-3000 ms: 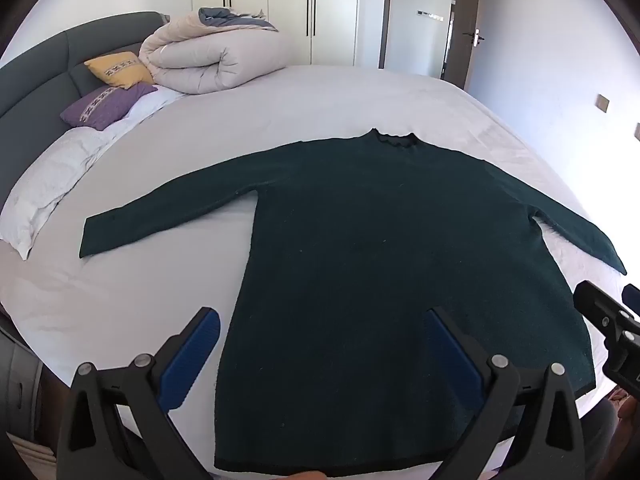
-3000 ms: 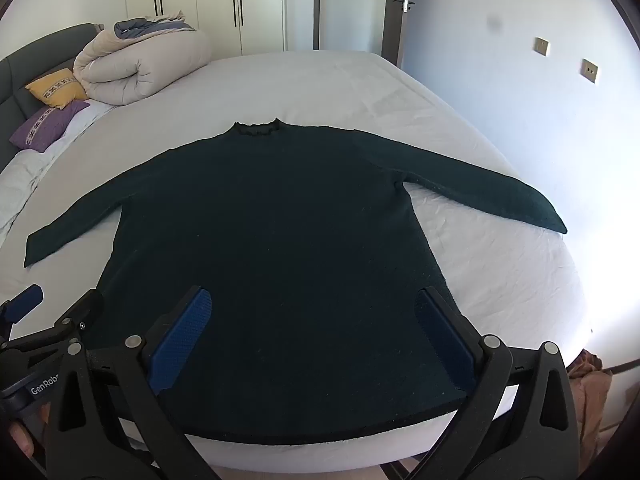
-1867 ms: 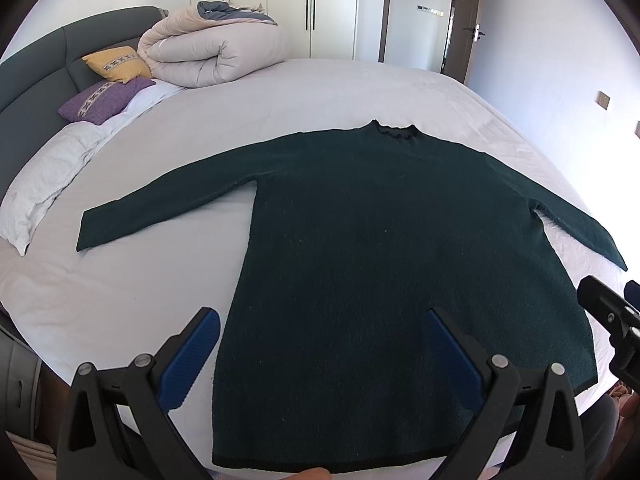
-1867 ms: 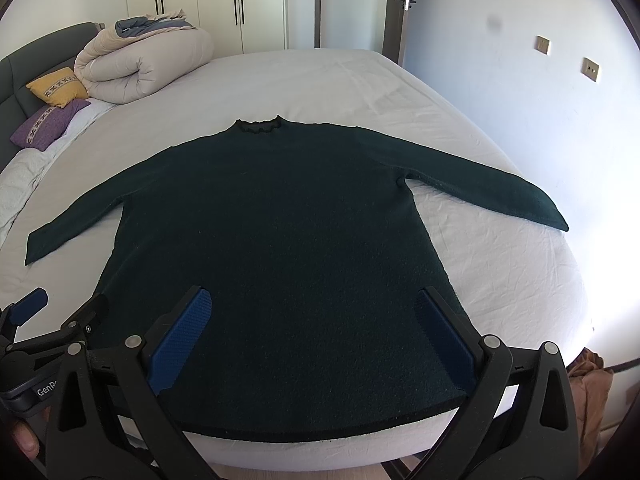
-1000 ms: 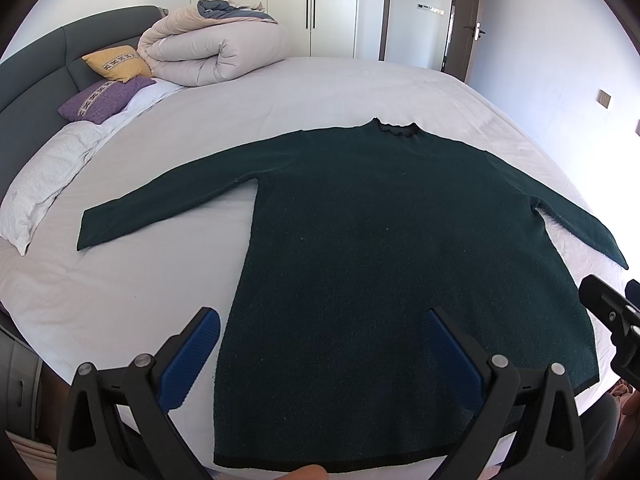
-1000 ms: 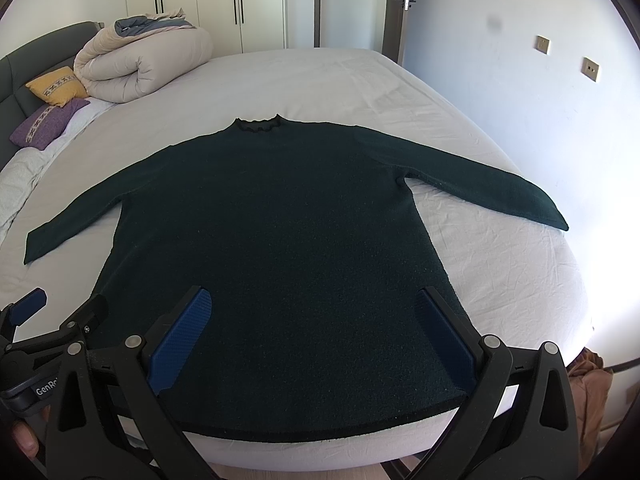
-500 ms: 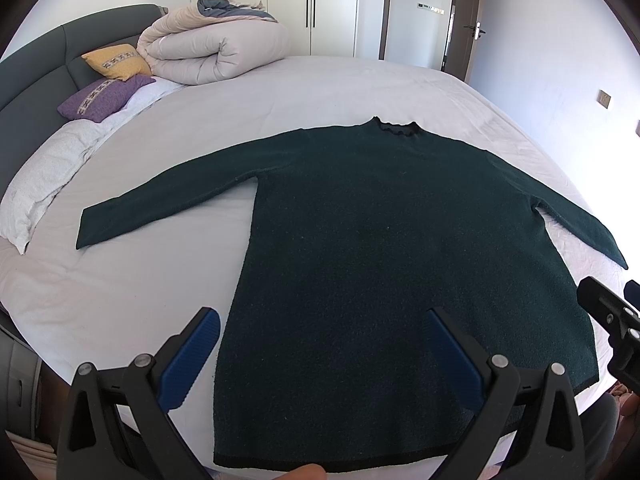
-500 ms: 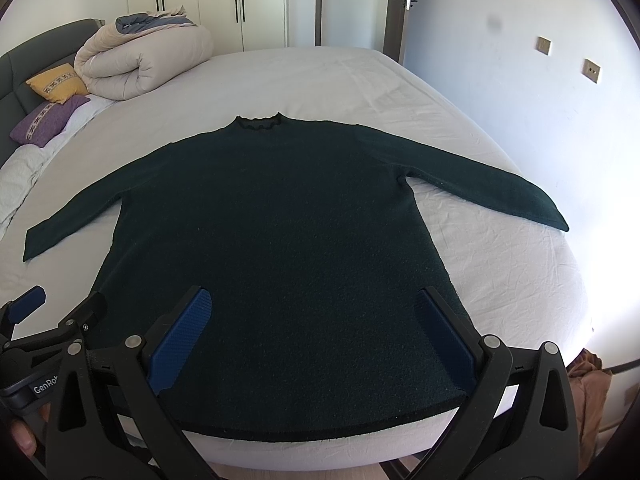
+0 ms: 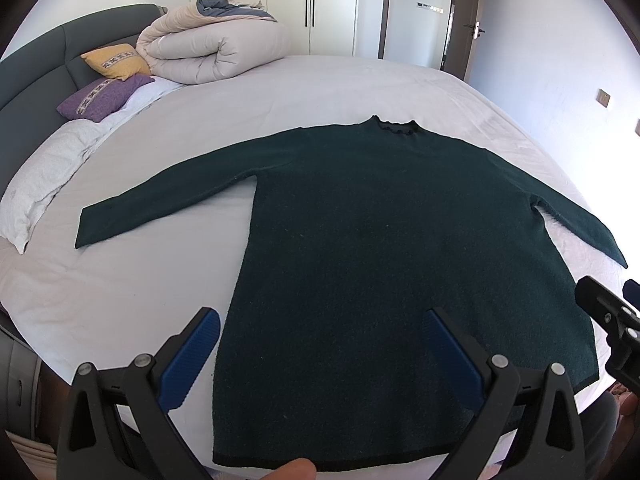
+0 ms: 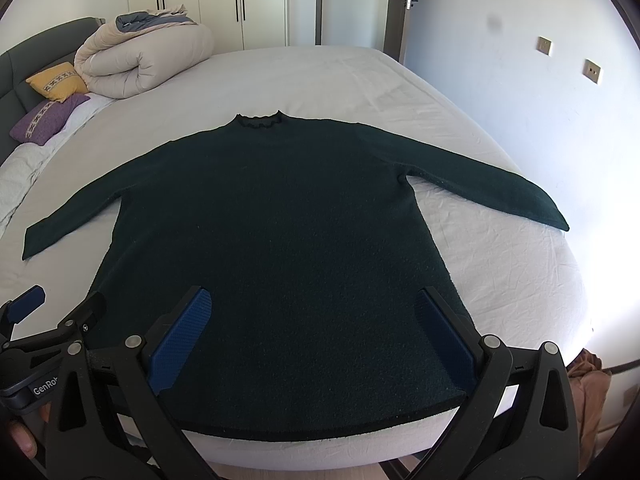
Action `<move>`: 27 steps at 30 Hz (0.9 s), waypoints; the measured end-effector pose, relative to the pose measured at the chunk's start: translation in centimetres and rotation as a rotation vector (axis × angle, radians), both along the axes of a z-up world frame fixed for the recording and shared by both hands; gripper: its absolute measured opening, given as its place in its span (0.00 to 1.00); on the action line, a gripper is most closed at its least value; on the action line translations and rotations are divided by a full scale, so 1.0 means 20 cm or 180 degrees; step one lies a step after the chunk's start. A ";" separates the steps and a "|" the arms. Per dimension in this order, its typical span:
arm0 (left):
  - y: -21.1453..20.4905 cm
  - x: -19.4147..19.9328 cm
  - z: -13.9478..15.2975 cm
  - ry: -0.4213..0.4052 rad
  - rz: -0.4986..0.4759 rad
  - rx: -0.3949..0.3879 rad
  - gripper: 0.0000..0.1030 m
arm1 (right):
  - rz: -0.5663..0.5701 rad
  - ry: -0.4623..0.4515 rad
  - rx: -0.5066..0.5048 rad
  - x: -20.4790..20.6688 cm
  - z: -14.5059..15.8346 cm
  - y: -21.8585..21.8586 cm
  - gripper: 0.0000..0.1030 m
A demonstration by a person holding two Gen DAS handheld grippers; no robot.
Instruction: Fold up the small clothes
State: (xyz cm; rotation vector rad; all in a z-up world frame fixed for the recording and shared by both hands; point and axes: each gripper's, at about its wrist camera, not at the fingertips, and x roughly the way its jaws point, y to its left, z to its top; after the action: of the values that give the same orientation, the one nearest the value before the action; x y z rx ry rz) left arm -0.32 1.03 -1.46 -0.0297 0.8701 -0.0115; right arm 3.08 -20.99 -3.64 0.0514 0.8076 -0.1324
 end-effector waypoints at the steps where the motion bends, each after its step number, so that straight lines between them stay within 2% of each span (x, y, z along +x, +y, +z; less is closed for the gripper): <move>1: 0.00 0.00 0.00 -0.0004 -0.0001 0.0006 1.00 | 0.0001 -0.0001 0.0001 0.00 0.00 0.00 1.00; 14: -0.04 0.01 -0.04 0.0021 0.0019 0.0056 1.00 | -0.0017 0.0015 0.0014 0.00 -0.04 -0.01 1.00; 18: -0.05 0.06 -0.09 0.0169 -0.0023 0.0114 1.00 | -0.0052 0.0019 0.0058 0.02 -0.06 -0.08 1.00; 21: -0.04 0.12 -0.13 0.0328 -0.0006 0.0032 1.00 | -0.0150 -0.0010 0.0204 0.06 -0.08 -0.21 1.00; 25: -0.02 0.23 -0.19 0.0521 0.0032 -0.0223 1.00 | -0.0390 -0.0181 0.0614 0.10 -0.09 -0.57 1.00; 27: -0.05 0.27 -0.20 0.0490 0.0026 -0.0106 1.00 | -0.0652 -0.0371 0.0936 0.10 -0.11 -0.85 1.00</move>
State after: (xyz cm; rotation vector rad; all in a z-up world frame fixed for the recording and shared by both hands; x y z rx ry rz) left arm 5.17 0.07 -5.54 -0.0660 1.0238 -0.0163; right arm 5.08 -37.92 -5.75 0.4166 0.6991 -0.2013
